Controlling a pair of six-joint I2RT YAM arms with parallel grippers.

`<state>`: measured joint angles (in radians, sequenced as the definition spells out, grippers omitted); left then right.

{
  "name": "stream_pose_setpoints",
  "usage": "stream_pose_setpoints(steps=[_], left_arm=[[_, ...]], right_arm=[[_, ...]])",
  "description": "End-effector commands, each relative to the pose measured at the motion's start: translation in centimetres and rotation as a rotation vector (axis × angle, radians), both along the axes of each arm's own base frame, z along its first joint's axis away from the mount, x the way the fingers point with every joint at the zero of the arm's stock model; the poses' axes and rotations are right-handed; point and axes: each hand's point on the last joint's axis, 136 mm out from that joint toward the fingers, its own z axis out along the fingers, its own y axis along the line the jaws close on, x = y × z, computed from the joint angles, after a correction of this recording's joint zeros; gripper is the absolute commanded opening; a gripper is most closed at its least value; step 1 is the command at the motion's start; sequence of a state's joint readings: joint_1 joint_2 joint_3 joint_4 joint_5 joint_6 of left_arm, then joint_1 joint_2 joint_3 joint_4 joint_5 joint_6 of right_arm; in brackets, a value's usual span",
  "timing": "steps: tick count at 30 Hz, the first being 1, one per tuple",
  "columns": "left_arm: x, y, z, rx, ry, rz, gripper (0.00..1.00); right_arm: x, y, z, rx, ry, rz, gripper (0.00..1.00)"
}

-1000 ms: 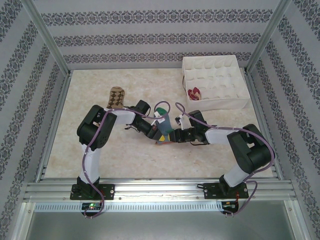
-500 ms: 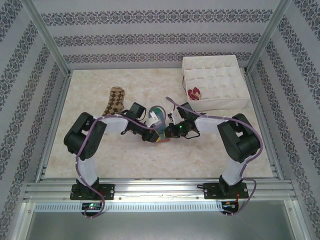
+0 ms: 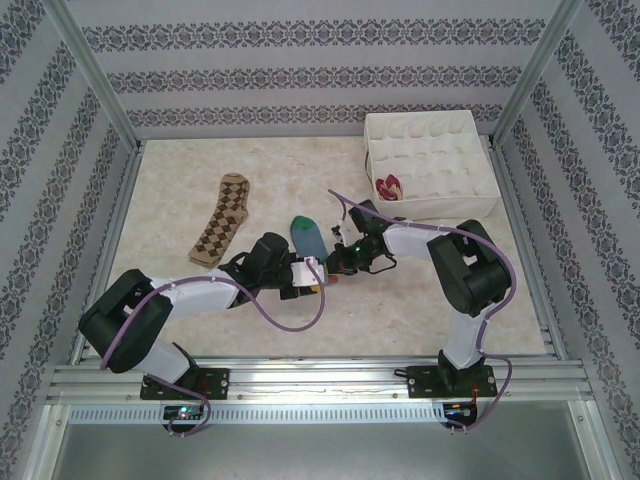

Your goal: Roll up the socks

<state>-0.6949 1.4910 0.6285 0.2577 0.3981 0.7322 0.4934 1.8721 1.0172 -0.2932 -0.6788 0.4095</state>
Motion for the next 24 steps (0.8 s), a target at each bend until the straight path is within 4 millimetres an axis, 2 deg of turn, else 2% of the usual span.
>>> stream_pose_setpoints(steps=[1, 5, 9, 16, 18, 22, 24], left_arm=[[1.0, 0.0, 0.8, 0.081, -0.217, -0.031, 0.42], [0.2, -0.3, -0.6, 0.154, -0.207, -0.084, 0.38], [0.0, -0.8, -2.4, 0.207, -0.192, -0.103, 0.39], [1.0, -1.2, -6.6, 0.323, -0.136, -0.073, 0.4], [1.1, -1.5, -7.2, 0.342, -0.117, -0.07, 0.32], [0.6, -2.4, -7.0, 0.317, -0.012, -0.066, 0.0], [-0.2, -2.9, -6.8, 0.284, 0.064, -0.075, 0.0]], right_arm=[[-4.5, -5.0, -6.2, -0.303, 0.177, 0.009, 0.08], [-4.5, -4.9, -6.2, -0.307, 0.187, 0.021, 0.08], [-4.5, -5.0, -6.3, -0.308, 0.194, 0.022, 0.08], [-5.3, -5.8, -6.0, -0.306, 0.216, 0.029, 0.08], [-5.8, -6.1, -5.7, -0.302, 0.223, 0.028, 0.09], [-6.8, -7.0, -4.9, -0.281, 0.234, 0.008, 0.15], [-7.0, -7.2, -4.3, -0.248, 0.231, -0.015, 0.24]])
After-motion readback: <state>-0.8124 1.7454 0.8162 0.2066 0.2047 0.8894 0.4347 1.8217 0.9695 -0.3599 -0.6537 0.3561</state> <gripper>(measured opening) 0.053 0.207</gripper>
